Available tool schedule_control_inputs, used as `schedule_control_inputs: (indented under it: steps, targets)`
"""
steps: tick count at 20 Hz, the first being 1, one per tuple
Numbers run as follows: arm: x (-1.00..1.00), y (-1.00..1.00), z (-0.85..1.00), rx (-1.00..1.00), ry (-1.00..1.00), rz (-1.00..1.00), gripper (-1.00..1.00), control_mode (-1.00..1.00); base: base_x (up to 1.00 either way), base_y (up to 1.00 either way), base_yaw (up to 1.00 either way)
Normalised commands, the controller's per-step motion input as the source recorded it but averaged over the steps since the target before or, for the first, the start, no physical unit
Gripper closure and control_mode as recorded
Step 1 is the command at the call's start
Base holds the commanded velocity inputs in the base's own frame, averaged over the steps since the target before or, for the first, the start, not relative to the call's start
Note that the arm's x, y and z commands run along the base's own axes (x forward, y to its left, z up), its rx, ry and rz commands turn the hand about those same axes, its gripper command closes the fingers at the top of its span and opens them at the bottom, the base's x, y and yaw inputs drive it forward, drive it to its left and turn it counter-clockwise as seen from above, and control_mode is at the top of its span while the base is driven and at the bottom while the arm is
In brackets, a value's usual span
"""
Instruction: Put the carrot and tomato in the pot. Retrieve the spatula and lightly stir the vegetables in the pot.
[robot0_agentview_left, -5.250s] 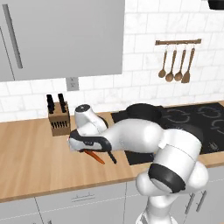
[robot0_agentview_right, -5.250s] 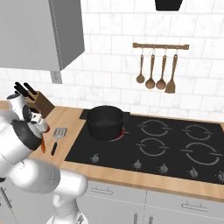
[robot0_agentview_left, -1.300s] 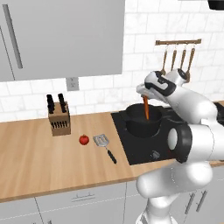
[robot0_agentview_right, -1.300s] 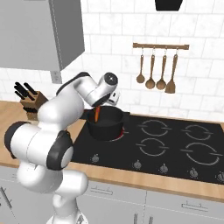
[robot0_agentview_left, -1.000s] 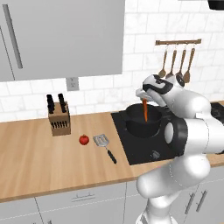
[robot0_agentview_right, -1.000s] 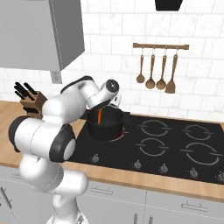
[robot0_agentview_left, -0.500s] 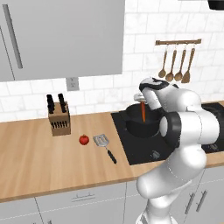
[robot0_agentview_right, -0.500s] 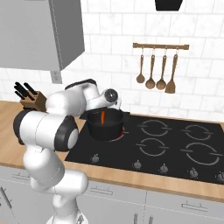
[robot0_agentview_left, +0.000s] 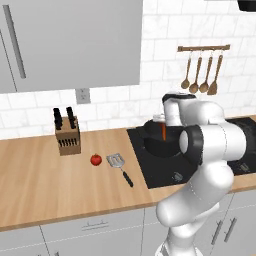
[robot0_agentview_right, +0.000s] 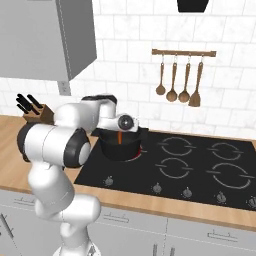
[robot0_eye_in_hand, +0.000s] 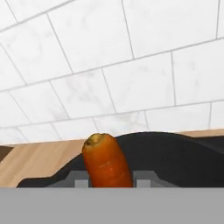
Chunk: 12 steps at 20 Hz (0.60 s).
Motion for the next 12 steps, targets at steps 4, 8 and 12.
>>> schedule_control_inputs:
  steps: [4, 8, 12]
  targets:
    - [0.0, 0.0, -0.14, -0.03, -0.01, 0.0, -1.0, -1.0, 0.0, 0.0, 0.0]
    - [-0.02, -0.18, 0.09, 0.0, 0.0, 0.0, -1.0, -1.0, 0.0, 0.0, 0.0]
    - [-0.06, -0.11, 0.69, 0.0, 0.0, 0.0, -1.0, -1.0, 0.0, 0.0, 0.0]
